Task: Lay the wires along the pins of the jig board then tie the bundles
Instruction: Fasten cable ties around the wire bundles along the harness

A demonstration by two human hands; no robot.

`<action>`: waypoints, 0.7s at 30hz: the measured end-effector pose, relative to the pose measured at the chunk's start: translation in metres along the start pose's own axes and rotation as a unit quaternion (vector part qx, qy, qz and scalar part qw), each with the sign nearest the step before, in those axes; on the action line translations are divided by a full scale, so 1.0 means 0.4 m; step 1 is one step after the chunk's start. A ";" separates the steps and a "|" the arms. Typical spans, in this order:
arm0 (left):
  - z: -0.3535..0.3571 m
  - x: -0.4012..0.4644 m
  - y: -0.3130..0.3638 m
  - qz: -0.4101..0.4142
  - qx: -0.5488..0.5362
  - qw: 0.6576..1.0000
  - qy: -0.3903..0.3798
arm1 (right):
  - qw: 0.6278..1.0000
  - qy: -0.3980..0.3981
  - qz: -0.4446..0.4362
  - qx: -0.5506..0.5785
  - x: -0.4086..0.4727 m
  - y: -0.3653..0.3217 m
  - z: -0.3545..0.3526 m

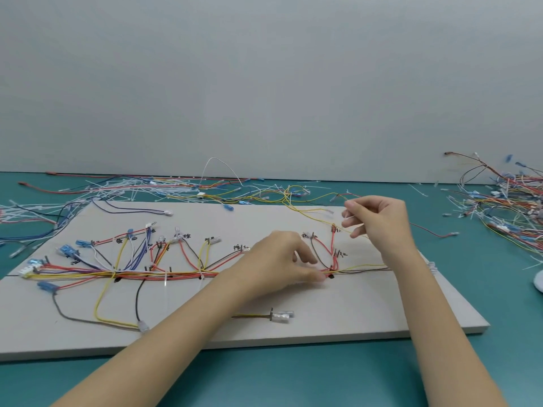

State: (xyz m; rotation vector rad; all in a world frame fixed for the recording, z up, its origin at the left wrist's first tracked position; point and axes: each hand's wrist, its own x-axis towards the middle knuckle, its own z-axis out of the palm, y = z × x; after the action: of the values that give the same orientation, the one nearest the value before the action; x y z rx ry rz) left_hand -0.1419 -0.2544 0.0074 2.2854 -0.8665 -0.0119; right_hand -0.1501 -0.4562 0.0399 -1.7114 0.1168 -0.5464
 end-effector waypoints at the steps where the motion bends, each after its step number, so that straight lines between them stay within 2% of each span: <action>1: 0.002 -0.002 -0.001 0.001 0.007 1.000 -0.024 | 1.000 -0.001 -0.001 -0.009 0.002 0.005 -0.003; 10: 0.034 -0.004 0.017 0.066 0.088 0.994 0.000 | 0.999 -0.042 0.008 -0.032 0.003 0.034 0.019; 16: 0.053 -0.002 0.022 0.060 0.209 0.976 -0.026 | 0.992 -0.105 0.044 -0.055 -0.007 0.040 0.029; 21: 0.055 -0.003 0.019 0.050 0.206 0.977 -0.033 | 0.985 -0.145 0.073 -0.058 -0.015 0.034 0.032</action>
State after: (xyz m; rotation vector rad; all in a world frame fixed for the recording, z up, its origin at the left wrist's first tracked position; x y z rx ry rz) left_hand -0.1524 -0.2709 -0.0052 2.6309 -1.1015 0.1522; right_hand -0.1469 -0.4455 0.0239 -1.8598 0.0656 -0.1808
